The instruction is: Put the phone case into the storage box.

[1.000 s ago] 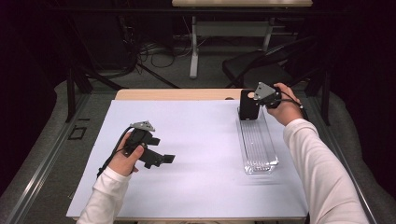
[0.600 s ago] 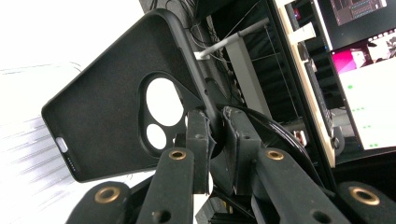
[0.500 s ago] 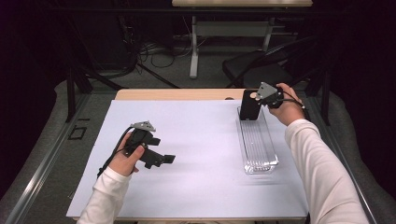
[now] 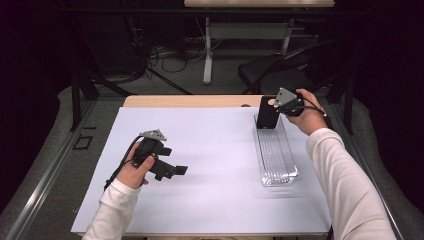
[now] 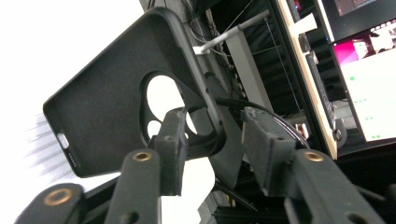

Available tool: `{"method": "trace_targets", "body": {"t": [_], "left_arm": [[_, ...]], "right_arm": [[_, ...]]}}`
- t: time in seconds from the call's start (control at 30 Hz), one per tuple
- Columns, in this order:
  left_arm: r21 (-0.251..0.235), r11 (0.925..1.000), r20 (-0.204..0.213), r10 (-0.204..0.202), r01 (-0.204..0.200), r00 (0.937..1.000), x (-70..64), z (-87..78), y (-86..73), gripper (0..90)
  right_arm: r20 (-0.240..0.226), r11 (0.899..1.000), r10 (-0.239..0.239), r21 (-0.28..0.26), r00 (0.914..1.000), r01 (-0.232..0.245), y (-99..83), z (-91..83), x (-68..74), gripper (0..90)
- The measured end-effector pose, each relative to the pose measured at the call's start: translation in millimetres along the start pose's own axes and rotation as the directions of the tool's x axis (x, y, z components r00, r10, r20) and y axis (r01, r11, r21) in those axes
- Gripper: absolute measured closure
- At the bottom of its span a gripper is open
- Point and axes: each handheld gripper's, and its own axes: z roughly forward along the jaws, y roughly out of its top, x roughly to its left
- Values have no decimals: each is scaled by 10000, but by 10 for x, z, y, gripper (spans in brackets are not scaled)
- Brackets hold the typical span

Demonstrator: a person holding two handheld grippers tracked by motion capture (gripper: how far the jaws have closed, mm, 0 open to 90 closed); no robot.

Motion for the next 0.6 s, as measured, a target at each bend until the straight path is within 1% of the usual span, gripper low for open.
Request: {"method": "trace_targets", "body": {"t": [0.1, 0.17, 0.2, 0.23, 0.27, 0.3, 0.33, 0.4, 0.43, 0.47, 0.5, 0.53, 0.57, 0.6], "left_arm": [[9, 10000, 27, 42, -42, 10000, 1, 3, 7, 5], [9, 10000, 51, 30, -30, 10000, 2, 5, 11, 4], [-7, 10000, 64, 31, -31, 10000, 2, 5, 13, 5], [-7, 10000, 58, 40, -39, 10000, 4, 3, 15, 5], [1, 10000, 42, 71, -71, 10000, 6, -1, 18, 4], [-30, 10000, 34, 42, -42, 10000, 5, -3, 19, 4], [-44, 10000, 52, 52, -52, 10000, 8, -5, 22, 5], [-57, 10000, 92, 39, -38, 10000, 10, -9, 26, 4], [-61, 10000, 111, 74, -74, 9999, 12, -8, 28, 5], [-71, 9999, 136, 81, -80, 9999, 15, -6, 29, 5], [-69, 9999, 135, 83, -82, 9999, 19, -4, 31, 5], [-59, 9999, 128, 94, -93, 9999, 24, -2, 32, 4], [-54, 10000, 114, 62, -61, 9999, 27, 0, 32, 5], [-36, 10000, 151, 78, -78, 9999, 36, 0, 33, 4]], "right_arm": [[51, 10000, -13, 25, 10000, 13, -3, -33, -9, 506], [93, 10000, 25, 72, 10000, -25, -4, -55, -8, 489], [93, 10000, -2, 6, 10000, 2, -4, -61, -13, 482], [49, 10000, 90, 33, 9999, -90, -6, -75, -5, 473], [59, 10000, -29, 53, 10000, 29, -6, -84, -7, 453], [174, 10000, 13, 0, 9998, -13, -10, -90, 9, 442], [152, 10000, 25, 65, 9999, -26, -9, -101, 13, 437], [342, 10000, 43, -16, 9994, -43, -12, -119, 19, 422], [364, 9999, 133, 73, 9992, -136, -7, -137, 18, 407], [469, 9996, 292, 41, 9985, -294, -5, -149, 20, 379], [465, 9989, 471, 64, 9978, -474, 0, -168, 19, 355], [502, 9972, 748, -36, 9959, -747, 3, -184, 27, 343], [540, 9957, 928, -30, 9942, -928, 9, -204, 32, 334], [617, 9959, 902, -56, 9940, -900, 13, -218, 26, 322]]}}
